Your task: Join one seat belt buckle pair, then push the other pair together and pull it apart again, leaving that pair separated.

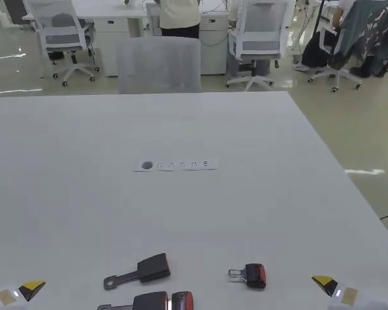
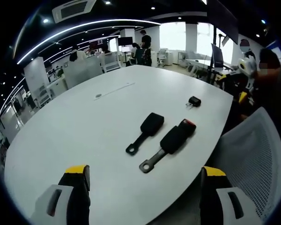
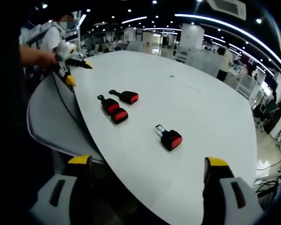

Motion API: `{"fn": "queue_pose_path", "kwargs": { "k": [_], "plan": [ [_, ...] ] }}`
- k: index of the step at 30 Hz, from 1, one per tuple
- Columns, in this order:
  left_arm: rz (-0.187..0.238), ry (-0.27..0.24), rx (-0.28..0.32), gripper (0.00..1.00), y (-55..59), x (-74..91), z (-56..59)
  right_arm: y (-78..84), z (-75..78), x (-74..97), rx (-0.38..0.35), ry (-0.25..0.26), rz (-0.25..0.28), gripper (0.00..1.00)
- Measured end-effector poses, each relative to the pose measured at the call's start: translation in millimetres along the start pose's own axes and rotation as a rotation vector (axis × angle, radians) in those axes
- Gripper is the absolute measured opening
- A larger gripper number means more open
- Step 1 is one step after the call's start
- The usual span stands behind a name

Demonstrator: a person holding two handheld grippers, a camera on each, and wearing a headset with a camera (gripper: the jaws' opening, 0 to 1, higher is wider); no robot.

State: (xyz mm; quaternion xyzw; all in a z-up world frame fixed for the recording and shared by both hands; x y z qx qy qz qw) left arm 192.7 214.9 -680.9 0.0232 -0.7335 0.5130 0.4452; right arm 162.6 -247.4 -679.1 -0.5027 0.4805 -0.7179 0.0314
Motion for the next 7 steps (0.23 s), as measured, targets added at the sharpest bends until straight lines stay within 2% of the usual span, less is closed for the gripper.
{"fn": "queue_pose_path", "kwargs": {
  "k": [2,4,7],
  "plan": [
    [0.001,-0.002,0.003,1.0,-0.4,0.4,1.6,0.8,-0.8,0.0,-0.012,-0.004,0.003,1.0],
    [0.0,-0.004,0.001,1.0,-2.5,0.7,4.7,-0.1,-2.1,0.9,-0.056,-0.015,0.03,1.0],
    [0.01,-0.01,-0.005,1.0,-7.8,1.3,8.5,-1.7,-1.9,1.2,-0.052,-0.015,0.04,1.0]
  ]
}}
Point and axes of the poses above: the centre of the closed fingertips' face, and the gripper's own axes: x roughly backward along the fingers, z roughly to its right, y roughly out of its underside, the point moved 8 cm from there along x, roughly backward along the fingers, and after that the axes turned 3 degrees about -y, right-handed, at the moved point
